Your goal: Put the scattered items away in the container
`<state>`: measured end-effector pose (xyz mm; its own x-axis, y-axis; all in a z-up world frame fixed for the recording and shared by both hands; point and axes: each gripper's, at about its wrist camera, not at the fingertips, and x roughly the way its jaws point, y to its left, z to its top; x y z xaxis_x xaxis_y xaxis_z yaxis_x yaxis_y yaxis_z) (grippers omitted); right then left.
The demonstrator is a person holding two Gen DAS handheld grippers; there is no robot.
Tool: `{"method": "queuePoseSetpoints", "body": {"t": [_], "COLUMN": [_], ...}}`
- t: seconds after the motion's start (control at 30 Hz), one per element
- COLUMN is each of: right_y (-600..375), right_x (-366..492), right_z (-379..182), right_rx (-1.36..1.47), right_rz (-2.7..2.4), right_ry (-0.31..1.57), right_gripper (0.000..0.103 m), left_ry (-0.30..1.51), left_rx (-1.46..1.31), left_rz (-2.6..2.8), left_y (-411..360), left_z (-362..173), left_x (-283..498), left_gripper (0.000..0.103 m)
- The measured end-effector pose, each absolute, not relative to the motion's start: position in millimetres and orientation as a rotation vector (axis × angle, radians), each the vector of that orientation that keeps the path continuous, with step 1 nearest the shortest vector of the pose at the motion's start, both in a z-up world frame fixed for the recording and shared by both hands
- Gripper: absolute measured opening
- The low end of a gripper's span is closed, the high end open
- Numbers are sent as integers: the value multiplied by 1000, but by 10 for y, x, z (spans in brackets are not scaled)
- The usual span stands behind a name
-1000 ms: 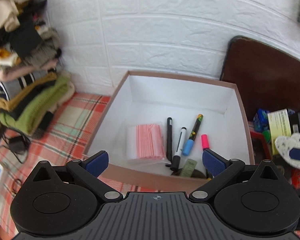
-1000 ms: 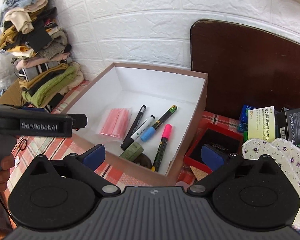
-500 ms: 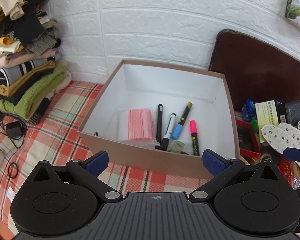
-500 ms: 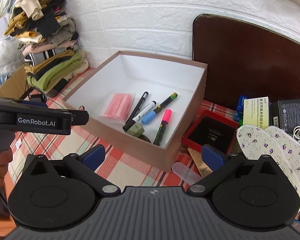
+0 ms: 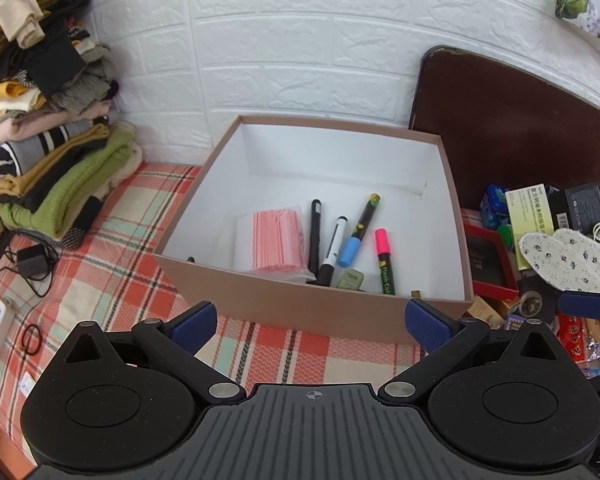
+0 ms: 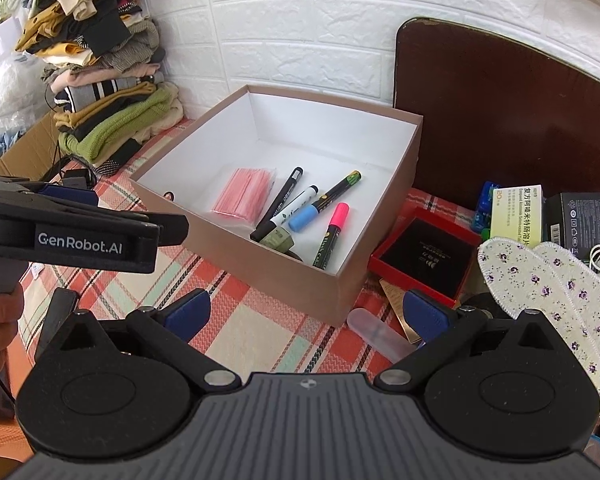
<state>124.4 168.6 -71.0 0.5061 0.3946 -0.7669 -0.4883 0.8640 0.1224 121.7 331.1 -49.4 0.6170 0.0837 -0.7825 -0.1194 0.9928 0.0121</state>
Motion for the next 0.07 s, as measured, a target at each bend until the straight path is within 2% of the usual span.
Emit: {"method": "queuePoseSetpoints", "body": {"t": [0.07], "right_y": [1691], "right_x": [1245], "right_z": [-712], "right_rx": [-115], "right_rz": [533], "right_ry": [894], "right_gripper": [102], "left_ry": [888], "left_rx": [-42], "left_rz": [113], "left_y": [3310], "left_z": [-483], "left_x": [1205], "left_gripper": [103]}}
